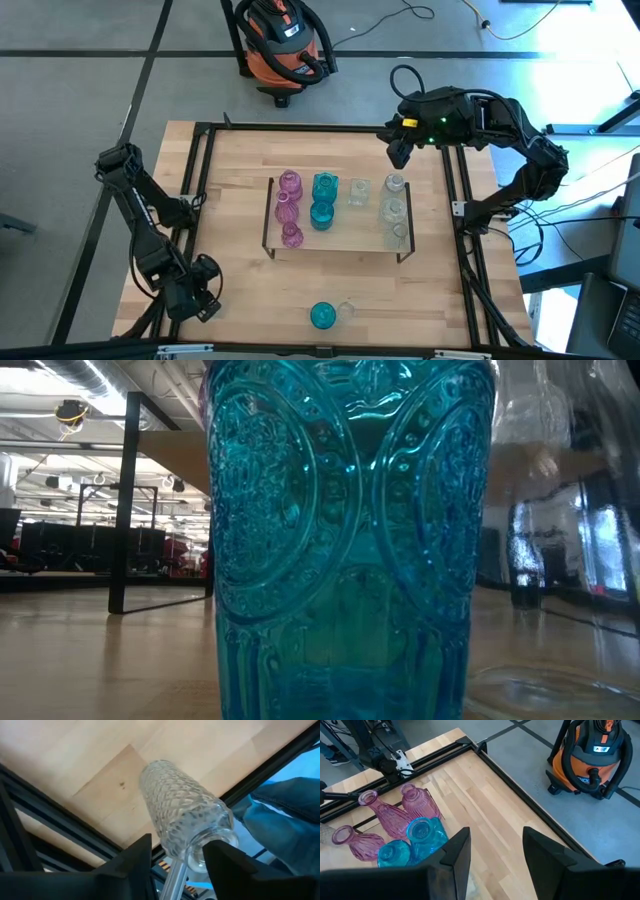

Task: Sort vases onto shelf
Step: Put the transparent vase on the shelf aligned with the other transparent vase

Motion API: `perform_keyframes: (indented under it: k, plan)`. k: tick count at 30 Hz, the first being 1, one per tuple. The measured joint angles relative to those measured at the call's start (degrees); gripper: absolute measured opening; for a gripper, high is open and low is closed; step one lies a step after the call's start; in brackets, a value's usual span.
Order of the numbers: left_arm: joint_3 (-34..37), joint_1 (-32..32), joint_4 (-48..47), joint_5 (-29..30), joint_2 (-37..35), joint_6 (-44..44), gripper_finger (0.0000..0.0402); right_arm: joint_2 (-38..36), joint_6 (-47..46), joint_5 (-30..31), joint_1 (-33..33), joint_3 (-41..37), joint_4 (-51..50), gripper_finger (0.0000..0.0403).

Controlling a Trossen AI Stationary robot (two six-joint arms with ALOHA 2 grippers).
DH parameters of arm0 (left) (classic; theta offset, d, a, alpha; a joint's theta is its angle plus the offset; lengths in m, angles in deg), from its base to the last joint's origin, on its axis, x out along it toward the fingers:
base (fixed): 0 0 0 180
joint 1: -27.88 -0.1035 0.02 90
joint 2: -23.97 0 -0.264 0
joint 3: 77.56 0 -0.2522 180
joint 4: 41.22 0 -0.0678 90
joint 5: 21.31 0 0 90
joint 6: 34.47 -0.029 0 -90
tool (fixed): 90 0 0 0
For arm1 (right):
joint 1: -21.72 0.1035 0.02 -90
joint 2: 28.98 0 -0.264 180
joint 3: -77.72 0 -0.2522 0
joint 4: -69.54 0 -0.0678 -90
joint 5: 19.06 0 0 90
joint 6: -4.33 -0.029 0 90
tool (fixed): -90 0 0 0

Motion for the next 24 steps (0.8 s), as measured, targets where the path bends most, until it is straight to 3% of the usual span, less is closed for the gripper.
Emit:
perform_keyframes:
  k: [3, 8, 16, 24]
  plan:
    - [0.0, 0.0, -0.6, 0.0, 0.0, 0.0, 0.0127, 0.0, 0.0, 0.0, 0.0, 0.0, 0.0, 0.0156]
    - [-0.1, -1.4, -1.1, -0.5, -0.5, -2.6, 0.0028, 0.0, -0.3, 0.0, 0.0, 0.0, 0.0, 0.0156]
    - [-1.5, -7.4, -5.4, 2.8, -3.5, -9.6, 0.0027, 0.0, -0.5, -0.8, 0.0, 0.0, 1.8, 0.0156]
    - [-12.6, -14.3, -17.8, 1.4, -5.7, -19.8, 0.0027, 0.0, 1.5, -9.0, 0.0, 0.0, 6.8, 0.0156]
